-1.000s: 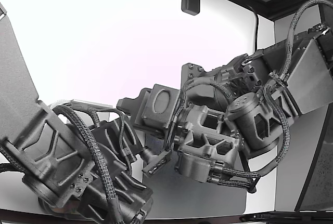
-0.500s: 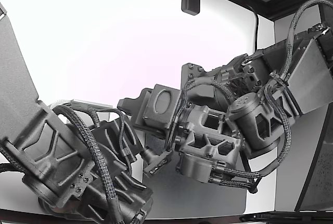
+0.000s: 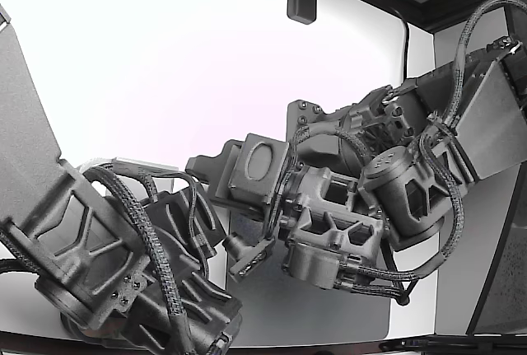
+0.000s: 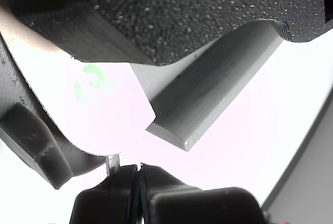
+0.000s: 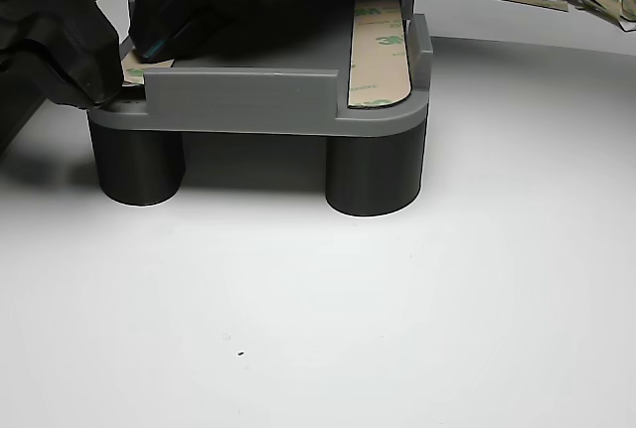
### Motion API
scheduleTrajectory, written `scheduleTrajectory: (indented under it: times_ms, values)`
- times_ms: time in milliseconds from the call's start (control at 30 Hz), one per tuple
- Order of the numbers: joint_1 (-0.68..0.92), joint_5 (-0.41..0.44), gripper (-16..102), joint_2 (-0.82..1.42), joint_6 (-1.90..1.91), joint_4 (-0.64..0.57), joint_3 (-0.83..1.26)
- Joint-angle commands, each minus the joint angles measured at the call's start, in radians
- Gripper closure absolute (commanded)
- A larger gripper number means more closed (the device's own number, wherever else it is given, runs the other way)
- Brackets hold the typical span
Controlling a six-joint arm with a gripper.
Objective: Peel off protective film from adhesive tape.
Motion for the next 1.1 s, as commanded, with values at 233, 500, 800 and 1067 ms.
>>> scheduleTrajectory:
  times_ms: [233,500,800,1067]
  values:
    - [-0.002,-0.008,97,0.037,0.011,-0.040,-0.018]
    - [0.000,-0.008,97,0.067,0.026,-0.069,0.015]
    - [0.000,-0.006,97,0.100,0.041,-0.097,0.052]
    - [0.000,-0.009,97,0.109,0.049,-0.091,0.061]
